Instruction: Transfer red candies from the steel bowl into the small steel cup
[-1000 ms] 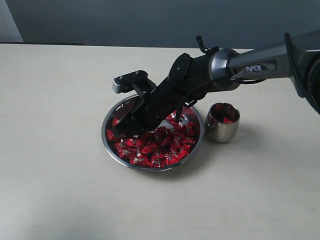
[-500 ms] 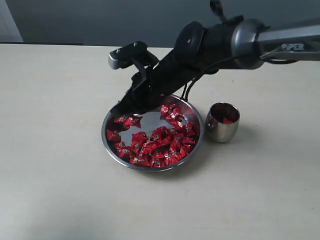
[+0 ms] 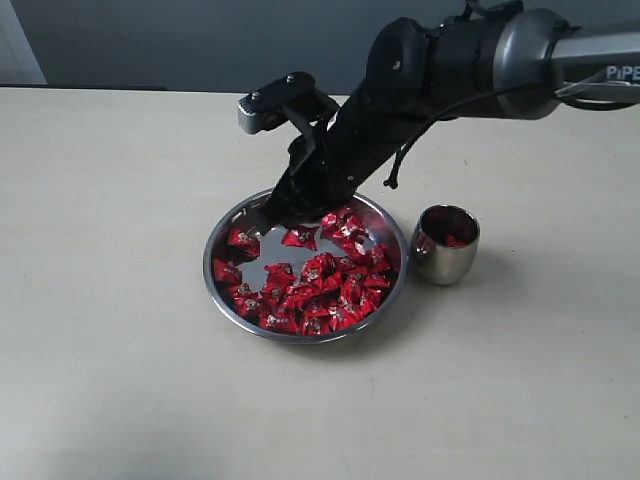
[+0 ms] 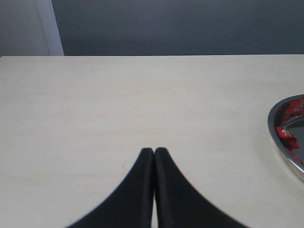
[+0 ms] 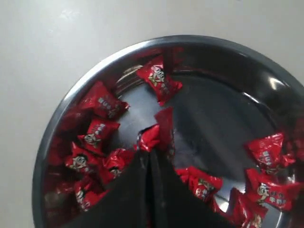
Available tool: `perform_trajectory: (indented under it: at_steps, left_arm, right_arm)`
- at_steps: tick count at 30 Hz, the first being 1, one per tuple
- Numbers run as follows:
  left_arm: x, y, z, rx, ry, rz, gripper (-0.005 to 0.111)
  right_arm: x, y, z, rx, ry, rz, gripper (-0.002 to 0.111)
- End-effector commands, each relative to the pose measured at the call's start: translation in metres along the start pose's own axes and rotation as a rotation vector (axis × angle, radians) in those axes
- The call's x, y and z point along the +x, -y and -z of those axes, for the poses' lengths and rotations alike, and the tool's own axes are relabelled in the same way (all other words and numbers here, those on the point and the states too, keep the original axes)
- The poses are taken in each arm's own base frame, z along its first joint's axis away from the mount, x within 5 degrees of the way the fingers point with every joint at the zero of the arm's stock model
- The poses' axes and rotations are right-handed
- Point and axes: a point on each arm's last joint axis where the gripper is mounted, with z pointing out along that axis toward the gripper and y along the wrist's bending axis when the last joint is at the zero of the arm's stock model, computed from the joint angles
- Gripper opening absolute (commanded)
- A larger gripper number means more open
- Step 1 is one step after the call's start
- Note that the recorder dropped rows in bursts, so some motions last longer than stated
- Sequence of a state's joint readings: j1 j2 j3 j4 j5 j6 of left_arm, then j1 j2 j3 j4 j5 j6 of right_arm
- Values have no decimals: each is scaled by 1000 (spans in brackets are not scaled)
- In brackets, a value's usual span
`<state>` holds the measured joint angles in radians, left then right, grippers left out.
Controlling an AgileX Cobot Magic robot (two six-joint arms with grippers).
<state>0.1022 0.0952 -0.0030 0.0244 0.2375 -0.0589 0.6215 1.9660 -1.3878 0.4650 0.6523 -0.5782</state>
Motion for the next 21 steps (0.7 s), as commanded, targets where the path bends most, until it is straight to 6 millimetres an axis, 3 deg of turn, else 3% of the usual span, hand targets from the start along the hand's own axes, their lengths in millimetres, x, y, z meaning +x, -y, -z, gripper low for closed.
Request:
perform_trajectory:
  at_steps: [1,5,6,18,21]
  left_arm:
    - [0,0,0,4,8,-3,0]
    - [0,0,0,4,8,-3,0]
    - [0,0,0,4,8,-3,0]
    - [0,0,0,4,8,-3,0]
    - [0,0,0,4,8,-3,0]
  right_arm:
    - [2,9,-13,42,5,5,2]
    - [5,11,-18,49,-15,18,31]
    - [5,11,-18,57,-16,28,33]
    - [12,13,-22,68,-81,5,33]
    - [16,15,-32,60,-102,-8,33]
